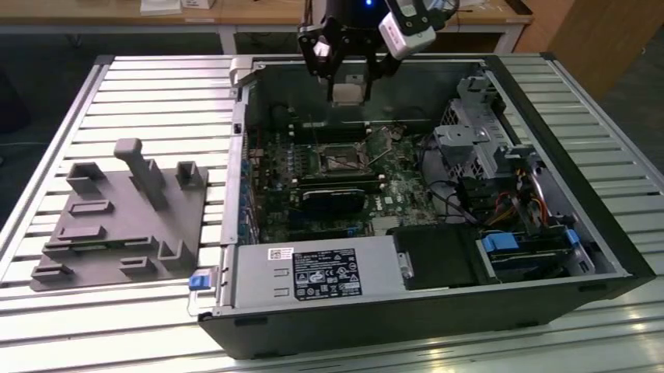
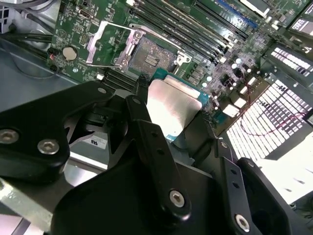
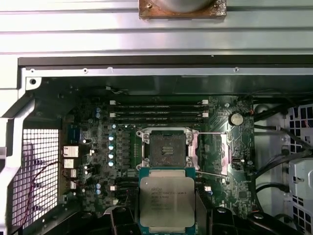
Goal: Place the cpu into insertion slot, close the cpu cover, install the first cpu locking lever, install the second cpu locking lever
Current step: 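Place the cpu into insertion slot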
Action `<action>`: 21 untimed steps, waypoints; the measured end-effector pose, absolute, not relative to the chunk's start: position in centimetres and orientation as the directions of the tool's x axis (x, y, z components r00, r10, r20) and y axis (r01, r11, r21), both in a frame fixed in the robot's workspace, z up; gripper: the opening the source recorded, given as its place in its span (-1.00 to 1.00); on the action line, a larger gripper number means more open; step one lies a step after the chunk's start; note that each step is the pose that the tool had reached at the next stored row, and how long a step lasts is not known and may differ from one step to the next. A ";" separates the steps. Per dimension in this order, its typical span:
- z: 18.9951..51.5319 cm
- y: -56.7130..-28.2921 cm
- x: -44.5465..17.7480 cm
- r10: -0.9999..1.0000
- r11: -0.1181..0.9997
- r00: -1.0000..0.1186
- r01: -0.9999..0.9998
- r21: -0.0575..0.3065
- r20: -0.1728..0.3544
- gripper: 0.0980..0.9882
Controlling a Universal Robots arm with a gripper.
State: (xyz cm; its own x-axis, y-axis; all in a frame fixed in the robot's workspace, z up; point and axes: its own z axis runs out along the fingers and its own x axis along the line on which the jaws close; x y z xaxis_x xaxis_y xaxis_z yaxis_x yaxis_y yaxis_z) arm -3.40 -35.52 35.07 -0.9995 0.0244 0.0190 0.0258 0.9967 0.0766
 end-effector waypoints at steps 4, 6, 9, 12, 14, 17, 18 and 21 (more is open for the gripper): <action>34.3 -35.5 -3.3 0.024 0.997 -1.000 0.025 0.077 0.019 0.00; 34.0 -35.4 -3.3 0.024 0.997 -1.000 0.025 0.077 0.018 0.00; 33.4 -35.4 -3.3 0.023 0.997 -1.000 0.025 0.077 0.018 0.00; 32.9 -35.4 -3.2 0.023 0.997 -1.000 0.024 0.077 0.018 0.00; 32.6 -35.3 -3.2 0.023 0.997 -1.000 0.024 0.077 0.018 0.00; 32.1 -35.3 -3.1 0.022 0.997 -1.000 0.024 0.077 0.018 0.00; 31.9 -35.3 -3.1 0.022 0.997 -1.000 0.023 0.077 0.018 0.00; 31.5 -35.3 -3.0 0.022 0.997 -1.000 0.024 0.077 0.018 0.00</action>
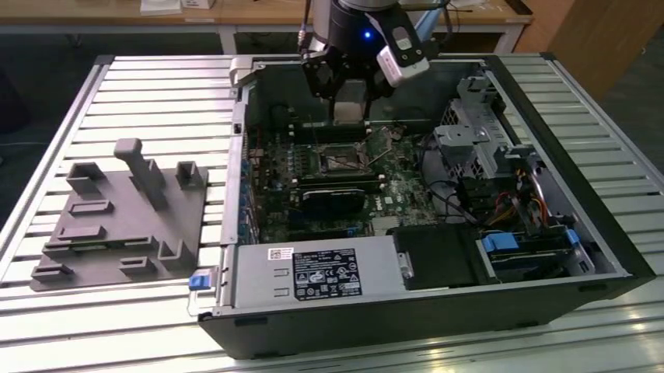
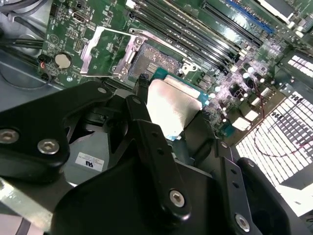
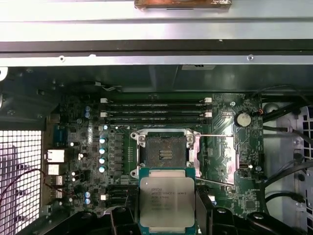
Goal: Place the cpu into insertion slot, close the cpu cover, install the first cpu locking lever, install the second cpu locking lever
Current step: 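Place the cpu into insertion slot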
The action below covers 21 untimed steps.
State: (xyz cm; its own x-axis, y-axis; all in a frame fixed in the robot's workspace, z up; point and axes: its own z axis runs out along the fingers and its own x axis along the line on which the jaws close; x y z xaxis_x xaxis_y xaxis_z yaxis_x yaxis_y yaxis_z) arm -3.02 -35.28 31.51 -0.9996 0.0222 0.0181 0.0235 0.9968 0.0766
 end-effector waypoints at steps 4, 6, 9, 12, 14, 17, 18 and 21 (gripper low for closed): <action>30.9 -35.3 -3.0 0.022 0.997 -1.000 0.023 0.077 0.018 0.00; 30.7 -35.2 -3.0 0.022 0.997 -1.000 0.023 0.076 0.018 0.00; 30.4 -35.0 -3.0 0.022 0.997 -1.000 0.023 0.077 0.018 0.00; 30.2 -34.9 -3.0 0.022 0.997 -1.000 0.023 0.077 0.018 0.00; 30.0 -34.8 -3.0 0.022 0.997 -1.000 0.023 0.077 0.018 0.00; 29.7 -34.8 -3.0 0.022 0.997 -1.000 0.023 0.076 0.018 0.00; 29.7 -34.8 -3.0 0.022 0.997 -1.000 0.023 0.075 0.018 0.00; 29.5 -34.8 -3.0 0.031 0.997 -0.999 0.032 0.071 0.018 0.00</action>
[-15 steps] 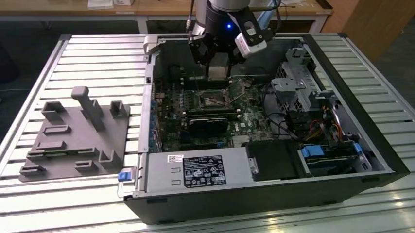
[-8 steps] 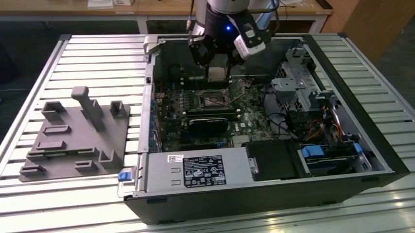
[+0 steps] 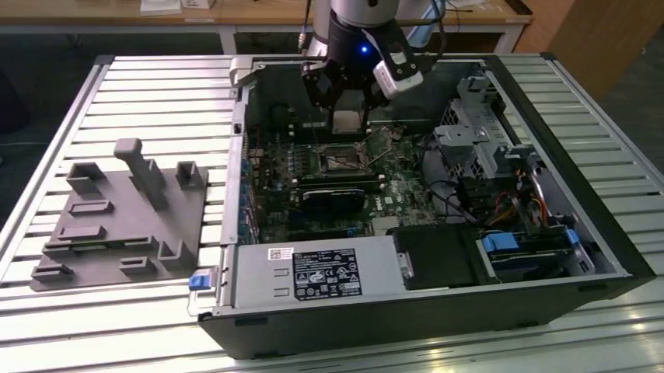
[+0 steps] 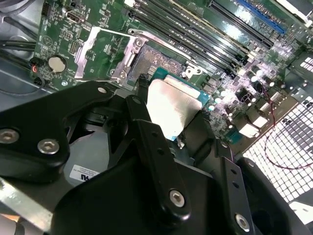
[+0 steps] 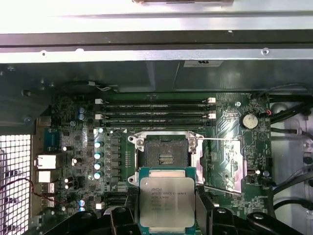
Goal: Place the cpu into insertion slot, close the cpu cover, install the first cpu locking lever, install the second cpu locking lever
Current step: 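Place the cpu into insertion slot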
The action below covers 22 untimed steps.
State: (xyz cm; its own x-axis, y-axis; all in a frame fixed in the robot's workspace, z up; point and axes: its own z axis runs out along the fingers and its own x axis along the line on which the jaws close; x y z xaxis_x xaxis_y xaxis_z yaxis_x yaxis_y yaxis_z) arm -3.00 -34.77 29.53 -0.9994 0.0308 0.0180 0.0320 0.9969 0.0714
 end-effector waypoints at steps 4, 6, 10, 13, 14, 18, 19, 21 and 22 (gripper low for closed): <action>29.4 -34.8 -3.0 0.078 0.995 -0.997 0.079 0.066 0.018 0.00; 29.3 -34.8 -3.0 0.104 0.993 -0.994 0.105 0.062 0.017 0.00; 29.3 -34.8 -3.0 0.161 0.985 -0.987 0.161 0.058 0.017 0.00; 29.3 -34.8 -3.0 0.207 0.977 -0.978 0.207 0.054 0.016 0.00; 29.3 -34.8 -3.0 0.222 0.973 -0.975 0.222 0.054 0.015 0.00; 29.3 -34.8 -3.0 0.282 0.958 -0.959 0.283 0.051 0.015 0.00; 29.3 -34.8 -3.0 0.298 0.953 -0.954 0.299 0.051 0.015 0.00; 29.3 -34.8 -3.0 0.330 0.943 -0.944 0.330 0.050 0.014 0.00; 29.2 -34.8 -3.0 0.347 0.937 -0.938 0.347 0.050 0.014 0.00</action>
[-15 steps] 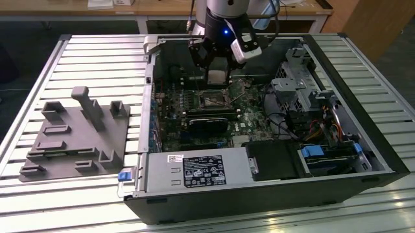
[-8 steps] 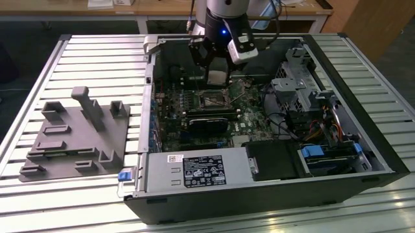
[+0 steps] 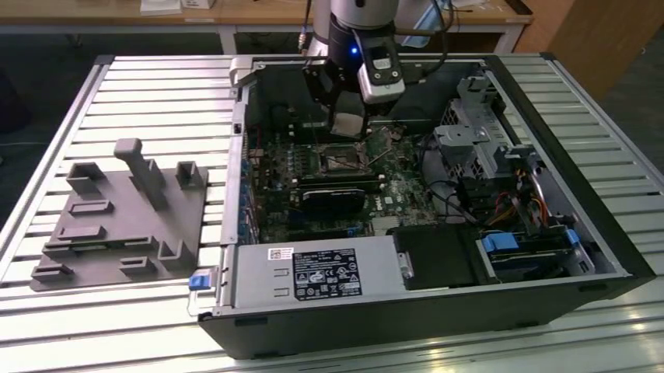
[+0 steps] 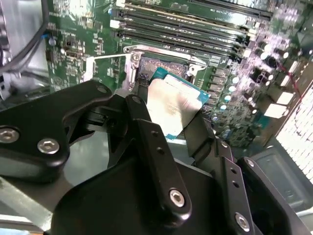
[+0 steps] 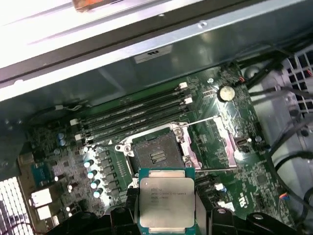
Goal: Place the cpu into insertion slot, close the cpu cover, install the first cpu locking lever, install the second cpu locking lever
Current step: 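Place the cpu into insertion slot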
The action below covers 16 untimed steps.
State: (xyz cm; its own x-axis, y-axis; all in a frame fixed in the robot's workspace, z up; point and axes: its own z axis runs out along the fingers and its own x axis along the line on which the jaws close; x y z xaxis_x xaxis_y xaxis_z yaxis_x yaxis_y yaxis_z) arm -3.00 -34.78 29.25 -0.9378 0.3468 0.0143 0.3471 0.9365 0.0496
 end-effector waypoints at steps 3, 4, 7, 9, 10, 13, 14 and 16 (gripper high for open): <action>29.2 -34.8 -3.0 0.393 0.918 -0.919 0.393 0.048 0.014 0.00; 29.2 -34.8 -3.0 0.408 0.912 -0.913 0.408 0.048 0.014 0.00; 29.2 -34.8 -3.0 0.453 0.890 -0.891 0.453 0.047 0.013 0.00; 29.2 -34.8 -3.0 0.482 0.875 -0.876 0.482 0.046 0.012 0.00; 29.2 -34.8 -3.0 0.497 0.867 -0.868 0.497 0.045 0.012 0.00; 29.2 -34.8 -3.0 0.539 0.841 -0.842 0.539 0.044 0.011 0.00; 29.2 -34.8 -3.0 0.553 0.832 -0.833 0.553 0.044 0.011 0.00; 29.2 -34.8 -3.0 0.583 0.812 -0.813 0.582 0.044 0.011 0.00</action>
State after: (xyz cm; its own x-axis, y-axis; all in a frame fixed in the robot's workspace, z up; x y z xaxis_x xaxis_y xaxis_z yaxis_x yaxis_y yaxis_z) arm -3.00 -34.78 29.20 -0.8127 0.5826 0.0110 0.5824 0.8117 0.0438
